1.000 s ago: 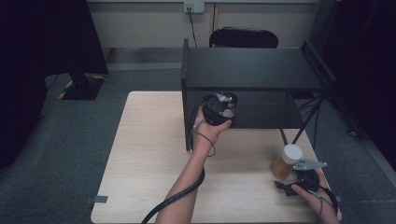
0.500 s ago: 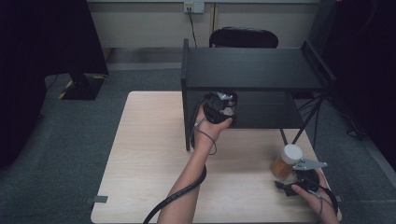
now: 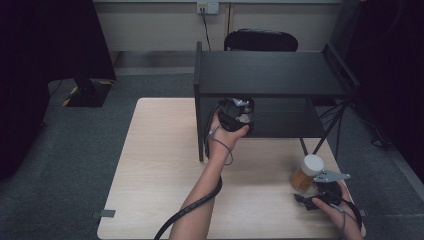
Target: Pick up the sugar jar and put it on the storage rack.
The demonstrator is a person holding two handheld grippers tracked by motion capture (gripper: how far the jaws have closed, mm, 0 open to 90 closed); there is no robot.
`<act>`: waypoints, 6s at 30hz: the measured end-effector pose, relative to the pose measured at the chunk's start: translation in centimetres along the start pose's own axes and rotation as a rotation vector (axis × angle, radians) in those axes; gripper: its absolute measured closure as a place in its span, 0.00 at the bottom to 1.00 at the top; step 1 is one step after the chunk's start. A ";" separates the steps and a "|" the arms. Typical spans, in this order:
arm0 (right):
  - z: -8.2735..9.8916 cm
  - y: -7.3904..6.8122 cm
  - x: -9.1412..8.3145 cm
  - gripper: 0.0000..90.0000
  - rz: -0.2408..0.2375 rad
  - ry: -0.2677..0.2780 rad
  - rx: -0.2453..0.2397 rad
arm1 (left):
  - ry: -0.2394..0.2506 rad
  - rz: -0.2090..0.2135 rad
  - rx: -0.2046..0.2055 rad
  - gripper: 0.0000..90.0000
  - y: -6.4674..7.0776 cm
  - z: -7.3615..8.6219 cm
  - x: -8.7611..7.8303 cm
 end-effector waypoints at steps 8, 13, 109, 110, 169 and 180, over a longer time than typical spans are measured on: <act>0.0 0.0 0.0 0.00 0.000 0.000 0.000 | -0.011 -0.004 -0.010 0.32 -0.1 0.1 0.2; 0.0 0.0 0.0 0.00 0.000 0.000 0.000 | -0.005 -0.002 -0.068 0.24 0.0 0.5 0.3; 0.0 0.0 0.0 0.00 0.001 0.000 -0.001 | -0.004 0.205 0.068 0.04 -1.9 8.7 -5.5; 0.0 0.0 0.0 0.00 0.001 0.000 -0.001 | -0.003 0.205 0.066 0.04 -1.9 8.9 -5.5; 0.0 0.0 0.0 0.00 0.001 0.000 -0.001 | -0.085 0.185 0.061 0.04 -2.4 16.5 -3.4; 0.0 0.0 0.0 0.00 0.001 0.000 -0.001 | -0.112 0.173 0.073 0.04 -2.1 17.4 -3.0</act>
Point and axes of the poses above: each handheld gripper's, and its own axes: x roughly forward along the jaws, z roughly out of its underside, y roughly to its right, the point moved 1 cm from there along x, roughly forward along the jaws, and after that the axes turned 11 degrees about -x, right-handed, at the moved point
